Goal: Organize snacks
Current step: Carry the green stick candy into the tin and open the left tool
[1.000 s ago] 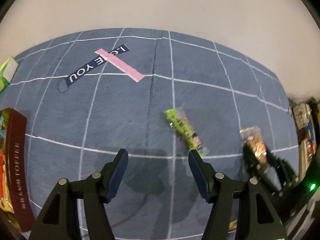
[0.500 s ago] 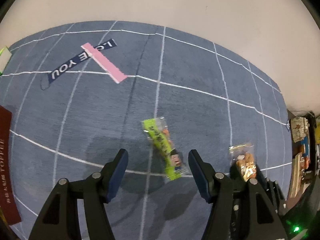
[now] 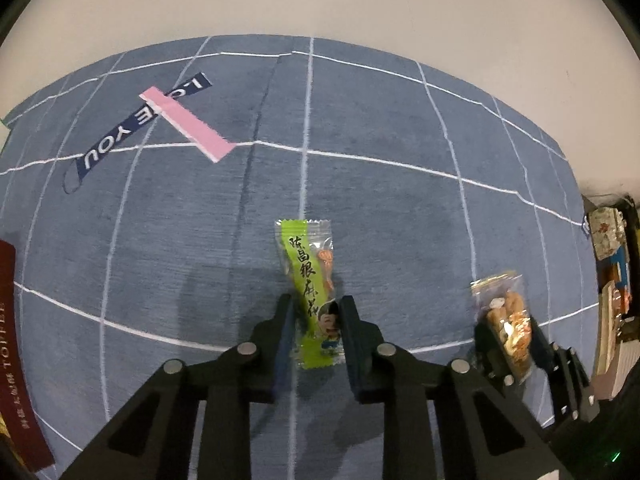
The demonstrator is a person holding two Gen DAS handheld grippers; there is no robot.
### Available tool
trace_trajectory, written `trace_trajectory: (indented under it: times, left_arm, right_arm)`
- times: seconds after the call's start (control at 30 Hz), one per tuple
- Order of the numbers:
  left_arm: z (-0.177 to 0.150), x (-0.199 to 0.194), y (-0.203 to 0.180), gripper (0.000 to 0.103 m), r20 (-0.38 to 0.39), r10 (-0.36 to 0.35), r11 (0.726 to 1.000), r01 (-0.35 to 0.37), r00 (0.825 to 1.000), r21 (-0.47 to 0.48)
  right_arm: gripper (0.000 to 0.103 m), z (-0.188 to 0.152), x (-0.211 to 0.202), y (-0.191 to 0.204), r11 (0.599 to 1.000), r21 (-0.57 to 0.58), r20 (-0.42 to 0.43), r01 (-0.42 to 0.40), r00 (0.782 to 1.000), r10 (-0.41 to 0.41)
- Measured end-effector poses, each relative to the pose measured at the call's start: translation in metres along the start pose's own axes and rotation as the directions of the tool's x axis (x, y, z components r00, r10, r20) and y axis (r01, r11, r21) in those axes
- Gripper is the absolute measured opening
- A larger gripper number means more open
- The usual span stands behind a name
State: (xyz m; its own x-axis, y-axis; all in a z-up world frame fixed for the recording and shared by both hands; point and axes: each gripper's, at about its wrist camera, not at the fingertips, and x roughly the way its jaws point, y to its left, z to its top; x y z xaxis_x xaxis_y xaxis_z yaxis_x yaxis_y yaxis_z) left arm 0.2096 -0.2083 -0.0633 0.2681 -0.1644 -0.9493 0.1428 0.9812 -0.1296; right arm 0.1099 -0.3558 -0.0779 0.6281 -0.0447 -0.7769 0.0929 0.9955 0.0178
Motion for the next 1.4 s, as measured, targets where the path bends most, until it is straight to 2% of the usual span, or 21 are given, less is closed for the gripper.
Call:
trace_trajectory:
  times: [0.4,0.77,1.03,1.4]
  left_arm:
    - [-0.019,-0.018,0.026,0.023,0.030,0.030,0.999,-0.031,0.999,0.045]
    - [-0.045,-0.047,0.043,0.023,0.046,0.017,0.997,-0.020,0.999,0.071]
    - [-0.055,-0.084,0.062,0.023,0.076,-0.006,0.996,-0.001,0.997,0.086]
    - [-0.064,-0.138,0.112,0.023,0.128,0.037,0.995,-0.049,0.991,0.090]
  right_arm:
    - [0.041,0.000,0.000,0.000,1.000,-0.002,-0.001,0.001,1.000,-0.001]
    - [0.041,-0.001,0.001,0.000,1.000,-0.005,-0.001,0.005,1.000,-0.005]
    - [0.041,0.000,0.001,-0.001,1.000,-0.002,-0.002,0.001,1.000,-0.001]
    - [0.041,-0.001,0.001,-0.001,1.000,-0.003,-0.002,0.001,1.000,-0.001]
